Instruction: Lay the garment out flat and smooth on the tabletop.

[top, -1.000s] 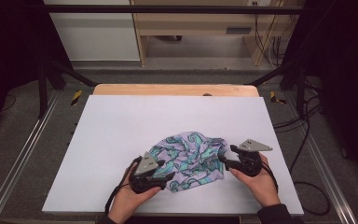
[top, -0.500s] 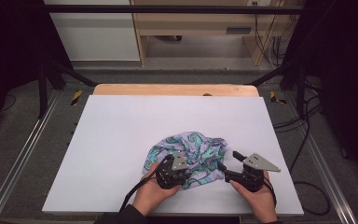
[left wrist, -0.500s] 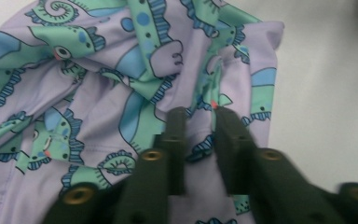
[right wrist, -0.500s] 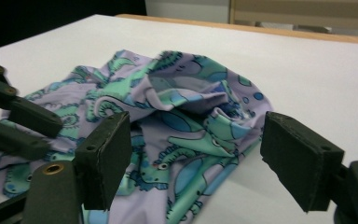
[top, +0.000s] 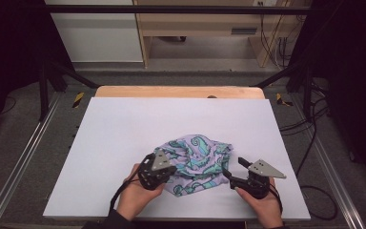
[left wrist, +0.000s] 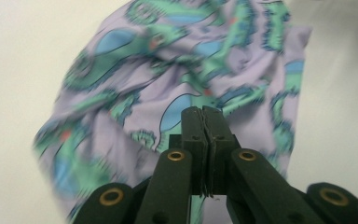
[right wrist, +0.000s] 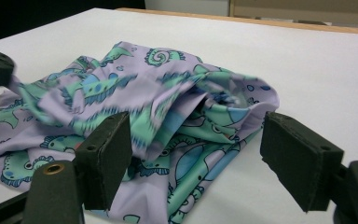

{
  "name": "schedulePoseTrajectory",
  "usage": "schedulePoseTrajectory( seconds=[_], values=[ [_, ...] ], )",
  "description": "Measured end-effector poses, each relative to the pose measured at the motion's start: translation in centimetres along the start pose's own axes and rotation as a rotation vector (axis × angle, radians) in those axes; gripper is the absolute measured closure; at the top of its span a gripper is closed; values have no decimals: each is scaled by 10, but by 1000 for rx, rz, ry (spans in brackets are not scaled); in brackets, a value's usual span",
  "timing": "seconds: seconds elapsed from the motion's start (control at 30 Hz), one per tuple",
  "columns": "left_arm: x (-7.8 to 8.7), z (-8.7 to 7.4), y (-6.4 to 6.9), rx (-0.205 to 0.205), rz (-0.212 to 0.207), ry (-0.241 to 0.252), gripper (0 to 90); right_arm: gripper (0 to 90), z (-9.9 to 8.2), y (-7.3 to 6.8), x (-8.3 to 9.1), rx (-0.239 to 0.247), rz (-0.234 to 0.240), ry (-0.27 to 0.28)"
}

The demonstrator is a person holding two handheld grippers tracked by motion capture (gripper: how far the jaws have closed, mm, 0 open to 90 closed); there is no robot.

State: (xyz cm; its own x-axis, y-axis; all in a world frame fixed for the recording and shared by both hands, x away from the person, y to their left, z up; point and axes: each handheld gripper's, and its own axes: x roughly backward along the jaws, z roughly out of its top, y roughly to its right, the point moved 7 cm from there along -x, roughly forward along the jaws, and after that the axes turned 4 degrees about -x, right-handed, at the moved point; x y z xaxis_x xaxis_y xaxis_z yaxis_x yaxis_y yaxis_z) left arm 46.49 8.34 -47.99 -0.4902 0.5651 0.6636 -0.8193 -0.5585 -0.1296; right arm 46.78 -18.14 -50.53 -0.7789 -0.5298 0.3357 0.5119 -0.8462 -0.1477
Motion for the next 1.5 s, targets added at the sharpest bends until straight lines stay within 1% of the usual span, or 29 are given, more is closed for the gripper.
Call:
schedulePoseTrajectory(
  seconds=[0.13,0.2,0.3,0.33,0.37,0.43,0.5,0.57,0.63,0.7,0.77,0.83,0.93,1.0,1.07,1.17,1.27,1.37,1.4,1.43,1.5],
  values=[
    [14,-29,-16,34,41,-30,890,249,-1,2,0,-4,-8,0],
    [19,-42,-23,63,56,-34,890,250,-2,2,0,-6,-9,-2],
    [23,-53,-27,95,58,-32,888,249,-2,2,0,-8,-9,-3],
    [22,-55,-27,95,52,-26,883,249,-2,2,-1,-7,-10,-5],
    [22,-54,-25,90,50,-17,861,247,-3,2,-1,-7,-11,-5],
    [22,-49,-21,67,65,16,725,241,-3,2,-1,-11,-9,-2],
    [21,-39,-15,39,67,54,649,234,-3,1,-1,-11,-5,0],
    [19,-29,-7,21,57,81,531,226,-3,1,-1,-13,-1,0],
    [14,-14,6,2,33,113,516,220,-2,0,-1,-15,1,1],
    [6,-1,16,-19,13,124,474,210,-2,0,0,-15,3,2],
    [-5,10,27,-40,-1,124,448,197,-1,0,1,-19,2,6],
    [-17,19,35,-59,-5,114,436,176,-1,1,1,-28,2,7],
    [-36,28,46,-97,-18,78,422,161,-1,3,2,-39,-4,6],
    [-44,29,50,-104,-24,58,423,157,-1,3,2,-43,-5,6],
    [-54,30,54,-125,-26,31,431,157,-1,4,2,-42,-6,6],
    [-62,29,55,-140,-24,8,479,156,-2,4,2,-38,-7,4],
    [-67,29,55,-161,-4,-6,495,156,-2,3,2,-33,-7,1],
    [-73,25,56,-173,-2,-39,515,156,-3,3,1,-31,-7,-2],
    [-75,23,55,-186,8,-58,518,155,-3,3,1,-31,-7,-1],
    [-76,23,55,-177,15,-55,518,155,-3,3,1,-31,-7,-1],
    [-77,23,53,-174,20,-49,573,155,-3,4,1,-31,-7,-3]
  ],
)
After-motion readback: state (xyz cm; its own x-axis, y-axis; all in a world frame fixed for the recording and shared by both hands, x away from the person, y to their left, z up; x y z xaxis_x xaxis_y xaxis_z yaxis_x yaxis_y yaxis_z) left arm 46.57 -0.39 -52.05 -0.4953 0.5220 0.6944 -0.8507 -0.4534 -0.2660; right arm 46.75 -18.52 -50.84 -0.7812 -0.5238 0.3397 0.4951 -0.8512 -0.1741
